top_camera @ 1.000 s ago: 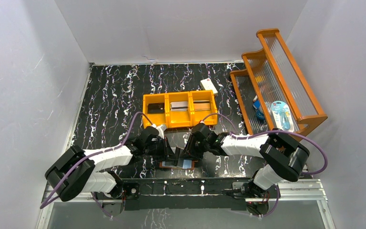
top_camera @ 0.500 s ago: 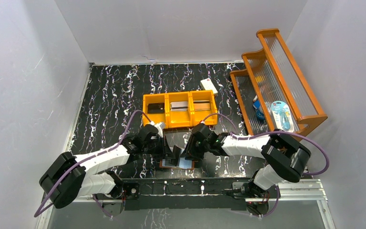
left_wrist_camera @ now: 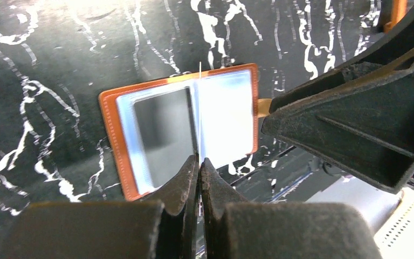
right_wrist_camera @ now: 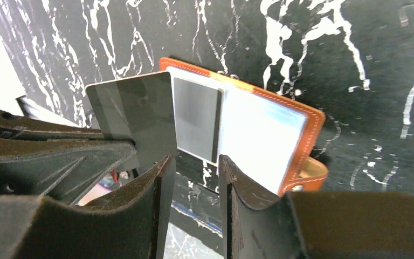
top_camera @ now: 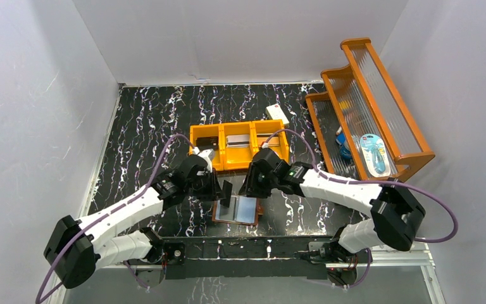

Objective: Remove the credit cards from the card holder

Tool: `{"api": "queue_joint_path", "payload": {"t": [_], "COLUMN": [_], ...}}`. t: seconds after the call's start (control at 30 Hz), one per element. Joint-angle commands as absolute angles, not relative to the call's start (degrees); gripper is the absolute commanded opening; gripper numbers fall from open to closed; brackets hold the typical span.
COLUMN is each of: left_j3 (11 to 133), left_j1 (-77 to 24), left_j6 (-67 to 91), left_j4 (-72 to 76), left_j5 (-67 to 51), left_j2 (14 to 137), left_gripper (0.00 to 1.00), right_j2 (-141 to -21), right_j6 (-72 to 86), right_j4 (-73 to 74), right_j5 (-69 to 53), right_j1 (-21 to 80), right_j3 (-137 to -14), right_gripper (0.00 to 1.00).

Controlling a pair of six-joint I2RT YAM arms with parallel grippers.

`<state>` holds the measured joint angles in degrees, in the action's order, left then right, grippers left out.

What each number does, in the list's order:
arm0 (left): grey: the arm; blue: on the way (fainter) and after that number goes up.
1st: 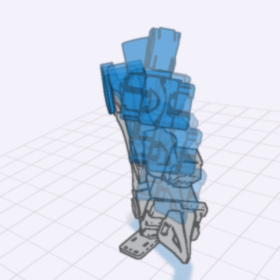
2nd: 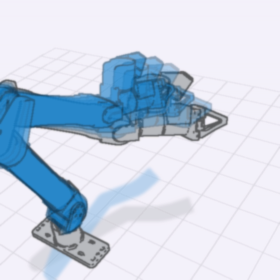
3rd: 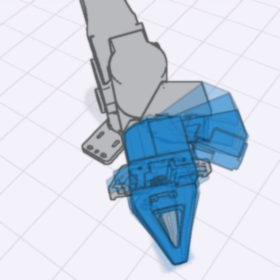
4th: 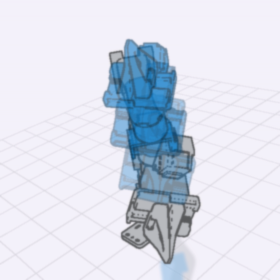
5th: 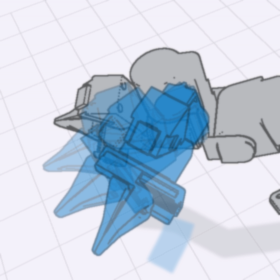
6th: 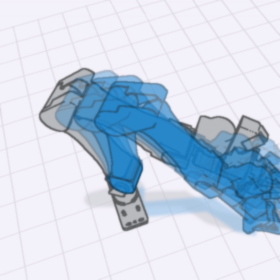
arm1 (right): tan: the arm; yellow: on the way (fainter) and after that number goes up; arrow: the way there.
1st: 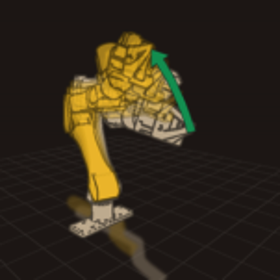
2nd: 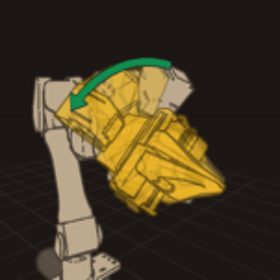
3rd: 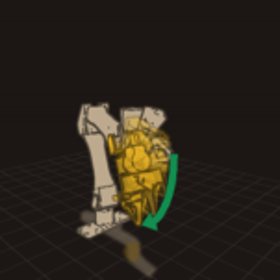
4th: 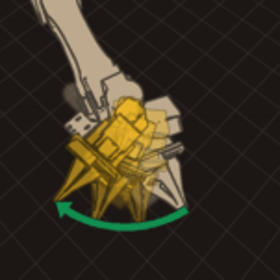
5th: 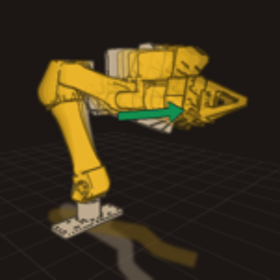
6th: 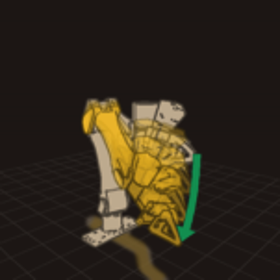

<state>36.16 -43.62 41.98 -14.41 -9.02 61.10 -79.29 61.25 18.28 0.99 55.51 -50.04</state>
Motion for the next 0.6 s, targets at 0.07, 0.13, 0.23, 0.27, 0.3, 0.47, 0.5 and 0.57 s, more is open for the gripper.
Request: {"api": "queue_joint_path", "payload": {"t": [0.07, 0.13, 0.23, 0.27, 0.3, 0.47, 0.5, 0.57], "left_j3": [39.8, 40.0, 39.2, 38.9, 38.7, 38.3, 38.4, 38.5], "left_j1": [-43.3, -43.3, -43.3, -43.3, -43.3, -43.2, -43.2, -43.1], "left_j6": [41.3, 42.6, 43.9, 44.2, 44.4, 44.7, 44.5, 44.3], "left_j4": [-27.0, -29.3, -30.7, -31.1, -31.3, -32.5, -32.5, -32.4], "left_j5": [1.8, 5.6, 9.0, 9.7, 10.2, 10.5, 10.3, 9.8], "left_j2": [56.8, 53.7, 49.0, 47.7, 46.7, 44.3, 44.3, 44.4], "left_gripper": [0.00, 0.00, 0.00, 0.00, 0.00, 0.00, 0.00, 0.00], "right_j2": [-83.6, -85.8, -88.1, -88.7, -89.4, -93.8, -94.0, -93.3], "right_j6": [65.1, 64.8, 64.0, 63.7, 63.6, 63.8, 64.0, 64.0], "right_j4": [2.8, -0.2, 0.5, 0.6, 0.8, 7.3, 8.4, 9.8], "right_j5": [-11.6, -15.1, -15.6, -15.4, -15.3, -13.3, -12.2, -10.3], "right_j1": [55.5, 55.5, 55.8, 55.7, 55.8, 55.8, 55.8, 55.9], "right_j3": [-46.0, -46.3, -48.2, -48.6, -48.9, -50.0, -49.6, -48.3], "right_gripper": [0.43, 0.43, 0.43, 0.43, 0.43, 0.42, 0.42, 0.42]}}
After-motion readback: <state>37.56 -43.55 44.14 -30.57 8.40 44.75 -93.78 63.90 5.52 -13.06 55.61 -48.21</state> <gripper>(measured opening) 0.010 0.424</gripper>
